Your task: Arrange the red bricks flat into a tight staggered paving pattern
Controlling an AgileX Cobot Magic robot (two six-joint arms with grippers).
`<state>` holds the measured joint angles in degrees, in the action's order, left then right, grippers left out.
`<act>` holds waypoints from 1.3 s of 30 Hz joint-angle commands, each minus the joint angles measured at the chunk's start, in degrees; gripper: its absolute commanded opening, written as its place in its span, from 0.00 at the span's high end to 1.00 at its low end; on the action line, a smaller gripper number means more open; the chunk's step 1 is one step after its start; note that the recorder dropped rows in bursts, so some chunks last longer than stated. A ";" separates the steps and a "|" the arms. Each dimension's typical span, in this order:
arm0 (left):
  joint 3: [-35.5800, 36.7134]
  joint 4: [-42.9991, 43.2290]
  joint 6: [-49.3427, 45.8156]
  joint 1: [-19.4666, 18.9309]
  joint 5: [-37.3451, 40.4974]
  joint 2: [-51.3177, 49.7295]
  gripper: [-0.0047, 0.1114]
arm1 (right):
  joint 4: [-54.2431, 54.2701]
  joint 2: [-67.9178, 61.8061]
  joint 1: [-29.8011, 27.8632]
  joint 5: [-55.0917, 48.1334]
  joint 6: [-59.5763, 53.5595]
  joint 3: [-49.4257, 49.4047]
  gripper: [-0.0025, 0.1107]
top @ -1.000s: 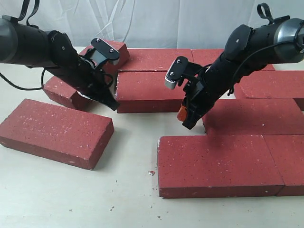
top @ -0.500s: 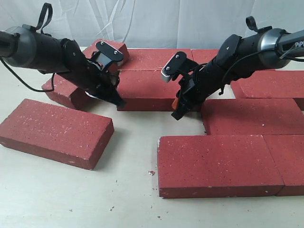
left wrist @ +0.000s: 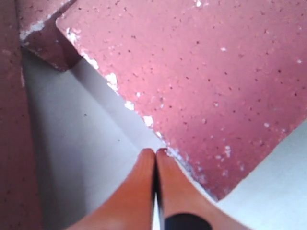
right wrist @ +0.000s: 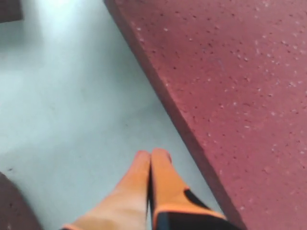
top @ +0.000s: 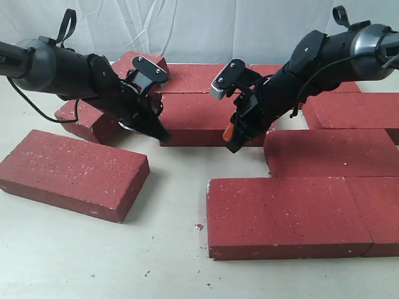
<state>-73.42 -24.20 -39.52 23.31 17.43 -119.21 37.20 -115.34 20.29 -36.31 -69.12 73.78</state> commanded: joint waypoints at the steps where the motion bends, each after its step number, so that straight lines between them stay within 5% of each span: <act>1: -0.25 -0.86 -0.18 0.40 -0.78 -0.50 0.96 | -6.34 2.92 -0.21 -3.46 4.53 0.27 0.98; 11: -0.25 -3.40 -0.21 0.86 -2.21 -0.50 0.96 | -12.73 6.05 -0.21 -1.53 15.02 0.27 0.98; 30: -2.56 -2.75 -0.55 6.17 -5.52 -4.05 0.96 | -10.45 6.44 -0.21 1.14 15.39 0.27 0.98; 39: -2.56 -0.23 -0.33 3.53 -4.09 -2.99 0.96 | -8.33 6.44 -0.21 2.67 15.39 0.27 0.98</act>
<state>-75.58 -24.67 -39.99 28.21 12.55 -123.21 27.43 -109.39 20.29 -34.88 -53.71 73.78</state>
